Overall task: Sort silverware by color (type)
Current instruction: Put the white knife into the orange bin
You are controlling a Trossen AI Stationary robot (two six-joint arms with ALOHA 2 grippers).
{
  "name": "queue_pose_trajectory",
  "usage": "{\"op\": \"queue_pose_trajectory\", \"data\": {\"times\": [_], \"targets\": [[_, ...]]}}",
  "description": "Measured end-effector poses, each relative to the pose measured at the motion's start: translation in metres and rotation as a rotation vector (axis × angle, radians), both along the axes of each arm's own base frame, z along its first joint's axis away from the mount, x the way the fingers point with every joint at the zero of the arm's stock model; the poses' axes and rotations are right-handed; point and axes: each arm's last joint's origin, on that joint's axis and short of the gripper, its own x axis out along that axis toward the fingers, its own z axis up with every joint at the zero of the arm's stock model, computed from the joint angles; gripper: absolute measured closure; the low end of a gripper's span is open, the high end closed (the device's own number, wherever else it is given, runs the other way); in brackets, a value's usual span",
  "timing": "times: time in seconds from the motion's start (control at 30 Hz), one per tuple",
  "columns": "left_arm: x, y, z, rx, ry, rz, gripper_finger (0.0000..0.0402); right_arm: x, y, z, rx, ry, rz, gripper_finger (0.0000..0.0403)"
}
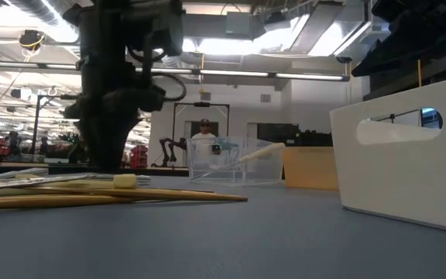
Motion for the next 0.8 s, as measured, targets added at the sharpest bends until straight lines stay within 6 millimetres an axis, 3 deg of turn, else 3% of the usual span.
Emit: {"op": "queue_pose_trajectory", "data": {"times": [0.37,0.63,0.8], "targets": [[-0.007,0.001,-0.017,-0.008,-0.032,0.051,0.0296,0.0,0.0,0.0,0.0,0.0,0.0,0.0216],[-0.008,0.001,-0.019,-0.009,-0.042,0.051,0.0297,0.0,0.0,0.0,0.0,0.0,0.0,0.0217],[-0.008,0.001,-0.019,0.004,-0.049,0.052,0.032,0.0,0.0,0.0,0.0,0.0,0.0,0.0217]]}}
